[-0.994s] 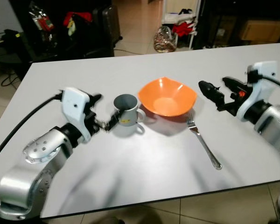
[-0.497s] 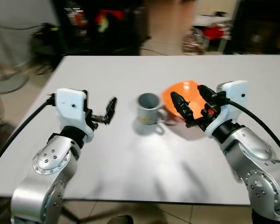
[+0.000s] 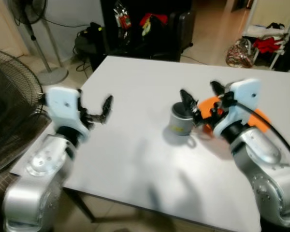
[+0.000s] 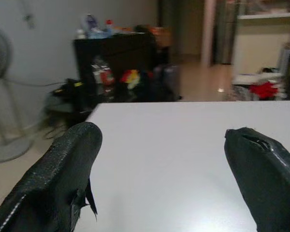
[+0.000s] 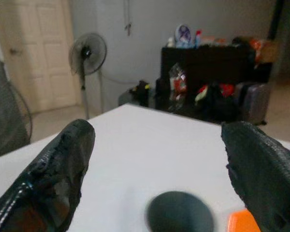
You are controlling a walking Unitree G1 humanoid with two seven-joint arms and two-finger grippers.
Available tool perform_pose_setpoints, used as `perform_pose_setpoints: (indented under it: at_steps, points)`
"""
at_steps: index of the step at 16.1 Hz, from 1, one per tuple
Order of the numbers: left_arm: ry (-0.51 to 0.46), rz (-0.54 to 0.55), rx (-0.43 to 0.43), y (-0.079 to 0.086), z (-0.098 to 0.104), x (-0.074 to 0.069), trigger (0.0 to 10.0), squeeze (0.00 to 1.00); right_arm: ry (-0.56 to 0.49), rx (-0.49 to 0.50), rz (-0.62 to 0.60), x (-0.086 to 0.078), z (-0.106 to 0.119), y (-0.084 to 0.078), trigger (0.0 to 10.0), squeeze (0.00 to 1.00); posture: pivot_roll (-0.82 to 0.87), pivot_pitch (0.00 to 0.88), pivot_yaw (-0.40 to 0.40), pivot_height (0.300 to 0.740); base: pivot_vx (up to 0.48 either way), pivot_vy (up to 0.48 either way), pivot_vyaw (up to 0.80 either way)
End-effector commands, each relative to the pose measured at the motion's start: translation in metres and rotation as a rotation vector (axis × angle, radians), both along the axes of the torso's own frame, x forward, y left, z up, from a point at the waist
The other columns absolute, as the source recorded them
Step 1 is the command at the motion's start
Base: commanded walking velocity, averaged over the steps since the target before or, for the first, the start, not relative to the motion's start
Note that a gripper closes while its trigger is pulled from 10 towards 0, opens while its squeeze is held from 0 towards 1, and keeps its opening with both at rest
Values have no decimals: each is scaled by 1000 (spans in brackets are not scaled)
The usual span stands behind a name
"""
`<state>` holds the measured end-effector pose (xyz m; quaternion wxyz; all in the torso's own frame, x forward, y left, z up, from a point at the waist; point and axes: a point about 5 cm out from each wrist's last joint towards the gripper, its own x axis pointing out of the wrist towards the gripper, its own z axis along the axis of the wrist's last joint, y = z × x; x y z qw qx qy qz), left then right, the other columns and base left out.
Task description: Setting the table
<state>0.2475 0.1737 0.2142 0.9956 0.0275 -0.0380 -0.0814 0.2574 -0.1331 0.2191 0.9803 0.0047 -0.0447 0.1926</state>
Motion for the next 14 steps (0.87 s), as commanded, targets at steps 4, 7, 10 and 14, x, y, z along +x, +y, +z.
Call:
perform_pose_setpoints:
  at_steps: [4,7,10,14]
  points:
    - [0,29,76,3,1,-3,10000,0,-12,17,36,-2,-1,4,10000,1000,-95,0,50,740,0,0,800]
    - [7,93,50,-5,-4,-6,10000,0,12,26,60,-5,-9,6,10000,1000,-86,0,45,740,0,0,800]
    - [39,141,37,-1,-11,-8,10000,0,18,34,60,-4,-10,8,10000,1000,-89,0,38,740,0,0,800]
    - [23,127,-1,-9,-7,-1,10000,0,25,45,51,-1,-12,8,10000,1000,-65,14,38,740,0,0,800]
